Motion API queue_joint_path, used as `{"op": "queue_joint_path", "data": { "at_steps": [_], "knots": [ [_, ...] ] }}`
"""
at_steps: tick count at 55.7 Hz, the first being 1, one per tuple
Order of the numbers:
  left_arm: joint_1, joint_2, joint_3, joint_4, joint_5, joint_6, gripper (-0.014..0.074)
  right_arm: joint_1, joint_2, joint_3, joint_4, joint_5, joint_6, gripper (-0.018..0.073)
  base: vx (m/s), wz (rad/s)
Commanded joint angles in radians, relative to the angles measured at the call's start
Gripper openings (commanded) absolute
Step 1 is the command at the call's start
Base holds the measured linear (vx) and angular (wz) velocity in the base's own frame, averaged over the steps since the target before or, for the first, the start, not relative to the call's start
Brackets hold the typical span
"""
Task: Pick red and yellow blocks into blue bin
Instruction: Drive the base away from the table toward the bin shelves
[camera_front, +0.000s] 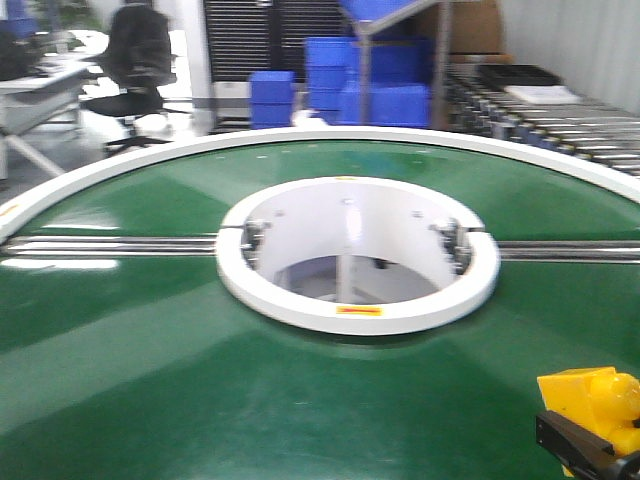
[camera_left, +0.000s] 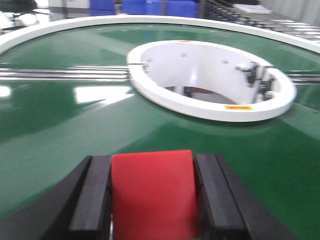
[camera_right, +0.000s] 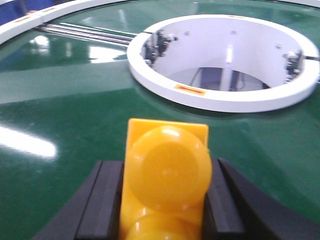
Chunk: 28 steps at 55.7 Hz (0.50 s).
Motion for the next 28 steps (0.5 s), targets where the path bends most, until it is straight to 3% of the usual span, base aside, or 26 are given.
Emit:
{"op": "queue_joint_path", "data": {
  "at_steps": [1,28],
  "knots": [
    [-0.009,0.005,-0.029,-0.016,-0.084,-0.001,-0.0001,-0.003,-0.006,-0.032,-0.012,-0.085,-0.006,-0.0011,-0.03,0.51],
    [-0.009,0.005,-0.029,-0.016,-0.084,-0.001,0.0,-0.003,-0.004,-0.032,-0.013,-0.085,-0.006,-0.0011,-0.1,0.52]
  ]
}}
